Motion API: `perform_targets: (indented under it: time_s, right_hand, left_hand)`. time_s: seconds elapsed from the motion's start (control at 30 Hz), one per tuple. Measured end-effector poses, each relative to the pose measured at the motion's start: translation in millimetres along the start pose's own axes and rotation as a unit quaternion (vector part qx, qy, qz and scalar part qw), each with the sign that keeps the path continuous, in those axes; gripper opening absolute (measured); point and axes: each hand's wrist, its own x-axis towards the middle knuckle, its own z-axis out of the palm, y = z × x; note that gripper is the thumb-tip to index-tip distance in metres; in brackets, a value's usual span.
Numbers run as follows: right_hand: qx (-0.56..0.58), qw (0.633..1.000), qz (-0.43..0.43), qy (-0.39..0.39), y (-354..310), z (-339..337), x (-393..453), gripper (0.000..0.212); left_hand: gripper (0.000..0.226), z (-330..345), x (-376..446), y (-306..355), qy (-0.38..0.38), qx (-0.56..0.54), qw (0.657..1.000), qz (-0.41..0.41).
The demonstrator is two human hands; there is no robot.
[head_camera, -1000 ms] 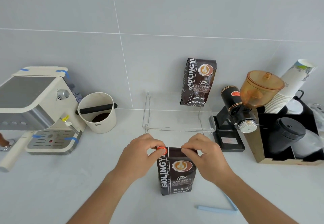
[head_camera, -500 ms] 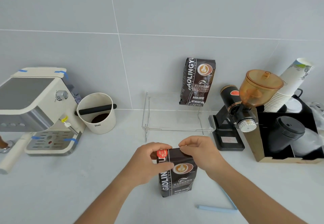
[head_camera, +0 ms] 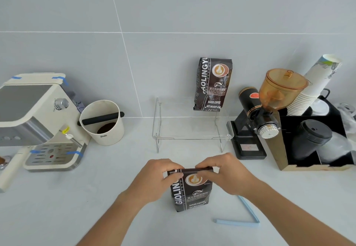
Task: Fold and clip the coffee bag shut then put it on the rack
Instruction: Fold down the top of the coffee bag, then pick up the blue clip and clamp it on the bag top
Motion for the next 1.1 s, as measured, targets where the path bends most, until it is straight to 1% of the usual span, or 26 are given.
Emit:
perform_targets:
  time_s: [0.07,0.13,0.2,0.3,0.43,0.53,0.63,0.67,0.77,0.87,1.0,1.1]
  right_hand:
    - [-0.011,1.000,-0.023,0.000,4.5,-5.2,-2.2,0.013]
    - [-0.042,0.997,-0.060,-0.021,6.9,-9.3,-3.7,0.017]
    - [-0.044,0.996,-0.079,-0.013,9.6,-10.6,-3.7,0.016]
    - [0.009,0.998,-0.050,0.048,16.2,-9.4,-5.2,0.008]
    - [0.065,0.997,-0.005,0.033,24.1,-12.6,-9.1,0.009]
    - [0.094,0.991,0.058,0.080,46.4,-26.7,-20.3,0.016]
    - [0.054,0.979,0.165,0.106,86.3,-33.7,-43.2,0.015]
    - [0.027,0.974,0.202,0.099,99.4,-32.0,-51.4,0.014]
    - [-0.057,0.952,0.298,0.043,135.9,-18.3,-76.0,0.016]
    - [-0.068,0.927,0.368,0.020,157.9,-1.2,-100.3,0.017]
    - [-0.075,0.904,0.420,-0.006,168.7,21.6,-121.4,0.014]
    - [-0.092,0.895,0.436,0.002,168.5,32.3,-125.7,0.007]
  left_hand:
    - [0.019,-1.3,-1.7,-1.9,-0.003,-0.003,1.000,0.009]
    - [0.021,-2.6,-0.5,-2.6,-0.013,0.010,1.000,0.025]
    - [0.019,-4.0,0.7,-2.6,-0.009,0.014,0.999,0.033]
    - [0.018,-0.9,0.9,-3.6,0.018,0.003,0.999,0.035]
    - [0.017,4.1,0.4,-4.7,0.036,-0.008,0.999,0.028]
    - [0.012,4.3,-1.4,-9.0,0.066,-0.016,0.998,0.011]
    - [0.013,8.3,-3.9,-11.7,0.076,-0.028,0.997,-0.011]
    - [0.013,9.1,-6.0,-11.7,0.080,-0.031,0.996,-0.017]
    - [0.013,14.4,-7.3,-13.2,0.097,-0.037,0.994,-0.031]
    - [0.012,16.5,-8.9,-13.4,0.102,-0.050,0.993,-0.044]
    - [0.015,18.6,-10.4,-12.9,0.102,-0.059,0.991,-0.057]
    - [0.026,19.0,-10.1,-11.8,0.105,-0.066,0.991,-0.053]
